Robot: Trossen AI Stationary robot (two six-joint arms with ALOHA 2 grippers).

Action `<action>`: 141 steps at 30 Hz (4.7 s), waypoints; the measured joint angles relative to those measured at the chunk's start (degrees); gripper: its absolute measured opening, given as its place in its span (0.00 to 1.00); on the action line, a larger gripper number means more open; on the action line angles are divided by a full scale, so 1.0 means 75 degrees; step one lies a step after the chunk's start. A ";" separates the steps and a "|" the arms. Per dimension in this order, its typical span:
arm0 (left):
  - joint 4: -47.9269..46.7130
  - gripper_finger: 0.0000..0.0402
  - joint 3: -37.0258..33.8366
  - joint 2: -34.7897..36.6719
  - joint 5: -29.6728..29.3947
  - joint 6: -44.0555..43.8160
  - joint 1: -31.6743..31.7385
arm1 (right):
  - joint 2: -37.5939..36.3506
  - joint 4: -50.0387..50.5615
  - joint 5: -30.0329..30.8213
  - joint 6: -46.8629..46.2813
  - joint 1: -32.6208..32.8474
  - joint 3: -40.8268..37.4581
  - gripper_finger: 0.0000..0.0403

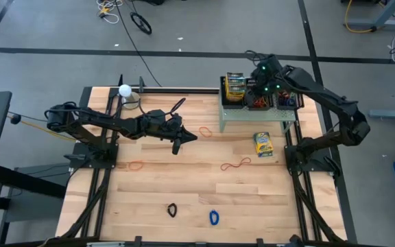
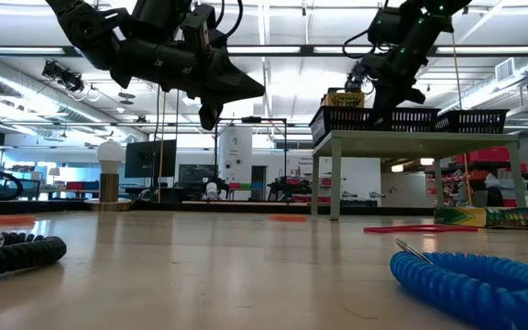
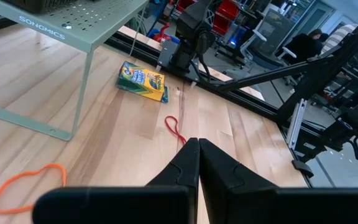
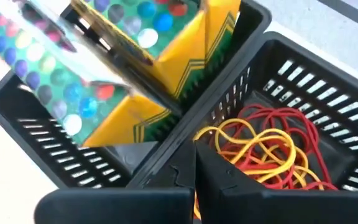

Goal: Pick & Place Office Desk Supplies
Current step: Adjust the black baskets on the shelf, then put the black spring keychain into the right black basket on the shelf

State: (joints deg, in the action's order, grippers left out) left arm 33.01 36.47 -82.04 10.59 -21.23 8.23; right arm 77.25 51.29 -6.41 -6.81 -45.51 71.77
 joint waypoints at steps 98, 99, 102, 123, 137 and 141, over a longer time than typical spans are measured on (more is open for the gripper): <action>-0.7438 0.19 0.2846 -0.1815 -0.2396 -0.6811 -0.5776 | -0.4401 -0.2872 0.3252 -0.2129 0.7412 -0.5004 0.02; -0.7496 0.21 0.3042 -0.2077 -0.2393 -0.7004 -0.5882 | -0.4399 -0.2940 0.3253 -0.2142 0.7434 -0.5015 0.02; -0.7970 0.26 0.3698 -0.2857 -0.2407 -0.7239 -0.6069 | -0.4401 -0.3100 0.3356 -0.2044 0.7504 -0.5015 0.02; -0.9202 0.31 0.4922 -0.4106 -0.2499 -0.6968 -0.5525 | -0.4403 -0.3223 0.3619 -0.1998 0.7548 -0.5015 0.02; -0.9370 0.31 0.4870 -0.4106 -0.2261 -0.6069 -0.5236 | -0.4403 -0.3241 0.3614 -0.1993 0.7548 -0.5015 0.02; -0.9385 0.31 0.4867 -0.4103 -0.2151 -0.5968 -0.5249 | -0.4403 -0.3245 0.3613 -0.1989 0.7548 -0.5016 0.02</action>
State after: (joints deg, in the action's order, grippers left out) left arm -37.37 72.97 -112.81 -5.54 -66.00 -31.14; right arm 44.23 26.95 20.68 -21.73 11.09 34.15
